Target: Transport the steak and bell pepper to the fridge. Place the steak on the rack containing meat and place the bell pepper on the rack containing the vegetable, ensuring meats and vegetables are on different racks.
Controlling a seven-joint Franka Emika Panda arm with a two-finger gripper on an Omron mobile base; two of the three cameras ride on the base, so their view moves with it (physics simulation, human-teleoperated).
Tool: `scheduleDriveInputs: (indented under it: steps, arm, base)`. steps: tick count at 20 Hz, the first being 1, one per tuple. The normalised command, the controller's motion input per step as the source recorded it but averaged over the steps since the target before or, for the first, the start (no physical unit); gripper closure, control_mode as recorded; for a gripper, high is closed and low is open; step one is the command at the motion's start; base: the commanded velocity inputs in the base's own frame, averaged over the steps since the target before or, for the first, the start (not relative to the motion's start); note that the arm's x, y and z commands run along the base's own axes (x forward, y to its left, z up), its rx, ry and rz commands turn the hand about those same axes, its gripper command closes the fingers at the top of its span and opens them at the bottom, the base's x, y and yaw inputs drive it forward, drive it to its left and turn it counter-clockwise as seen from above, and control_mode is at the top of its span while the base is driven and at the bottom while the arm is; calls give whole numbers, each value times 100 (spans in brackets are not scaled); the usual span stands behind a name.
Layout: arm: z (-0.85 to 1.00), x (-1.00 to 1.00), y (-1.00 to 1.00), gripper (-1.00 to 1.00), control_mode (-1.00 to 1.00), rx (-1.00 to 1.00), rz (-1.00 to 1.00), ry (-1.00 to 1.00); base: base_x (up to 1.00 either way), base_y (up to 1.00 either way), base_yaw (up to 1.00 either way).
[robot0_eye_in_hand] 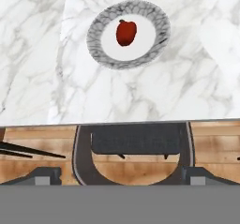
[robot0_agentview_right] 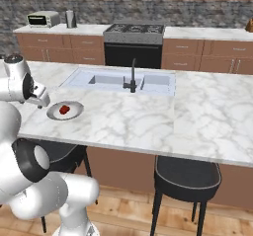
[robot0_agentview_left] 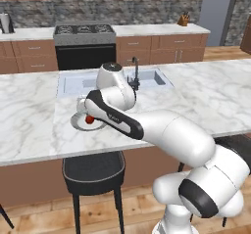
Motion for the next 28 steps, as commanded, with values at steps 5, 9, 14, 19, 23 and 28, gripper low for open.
scheduleDriveInputs:
  steps: [5,9,14,19,23,28]
  arm:
    - [0,0,0,-100,100,0,0,0]
    - [0,0,0,-100,100,0,0,0]
    - [0,0,0,-100,100,0,0,0]
    - [0,0,0,-100,100,0,0,0]
    - [0,0,0,-100,100,0,0,0]
    - [0,0,0,-100,100,0,0,0]
  base:
    - [24,17,0]
    - [59,-60,0]
    - [100,21,-1]
    - [100,2,-3]
    - [85,0,-21]
    - [49,10,-39]
